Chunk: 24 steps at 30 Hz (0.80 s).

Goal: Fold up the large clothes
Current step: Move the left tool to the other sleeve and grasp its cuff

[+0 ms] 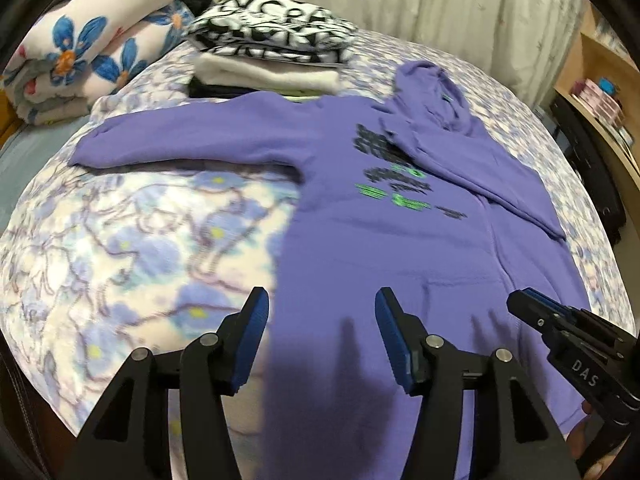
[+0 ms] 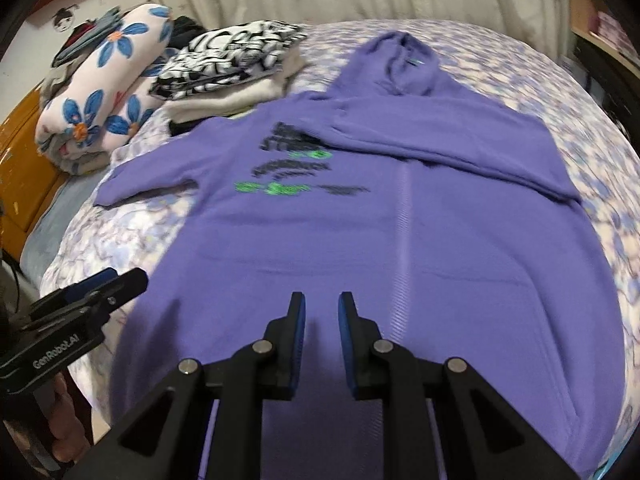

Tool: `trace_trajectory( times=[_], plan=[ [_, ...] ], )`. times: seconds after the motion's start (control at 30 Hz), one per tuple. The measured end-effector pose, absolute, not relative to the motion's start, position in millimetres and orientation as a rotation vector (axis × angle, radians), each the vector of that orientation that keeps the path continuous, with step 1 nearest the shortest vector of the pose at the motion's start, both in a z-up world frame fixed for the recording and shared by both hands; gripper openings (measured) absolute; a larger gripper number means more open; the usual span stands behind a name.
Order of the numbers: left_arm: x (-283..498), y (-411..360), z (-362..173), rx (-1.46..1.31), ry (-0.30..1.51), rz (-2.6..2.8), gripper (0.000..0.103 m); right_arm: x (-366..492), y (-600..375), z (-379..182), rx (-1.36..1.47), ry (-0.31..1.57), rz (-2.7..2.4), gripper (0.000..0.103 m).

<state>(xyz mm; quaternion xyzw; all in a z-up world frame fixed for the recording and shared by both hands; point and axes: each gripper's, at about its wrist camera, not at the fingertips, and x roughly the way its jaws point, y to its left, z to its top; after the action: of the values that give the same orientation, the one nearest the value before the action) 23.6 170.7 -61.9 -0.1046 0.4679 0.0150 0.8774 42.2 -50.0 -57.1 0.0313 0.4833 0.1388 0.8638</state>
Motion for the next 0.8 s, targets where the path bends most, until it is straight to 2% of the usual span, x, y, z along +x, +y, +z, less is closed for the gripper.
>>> trace_trajectory(
  times=[0.43,0.8],
  plan=[
    [75.0,278.6,-93.2,-0.399,0.971,0.147,0.054,102.2,48.7,-65.2,0.024,0.986,0.392,0.017],
    [129.6,393.0,-135.8,-0.719,0.939,0.175,0.054,154.7,100.9,-87.4,-0.016,0.990,0.446,0.017]
  ],
)
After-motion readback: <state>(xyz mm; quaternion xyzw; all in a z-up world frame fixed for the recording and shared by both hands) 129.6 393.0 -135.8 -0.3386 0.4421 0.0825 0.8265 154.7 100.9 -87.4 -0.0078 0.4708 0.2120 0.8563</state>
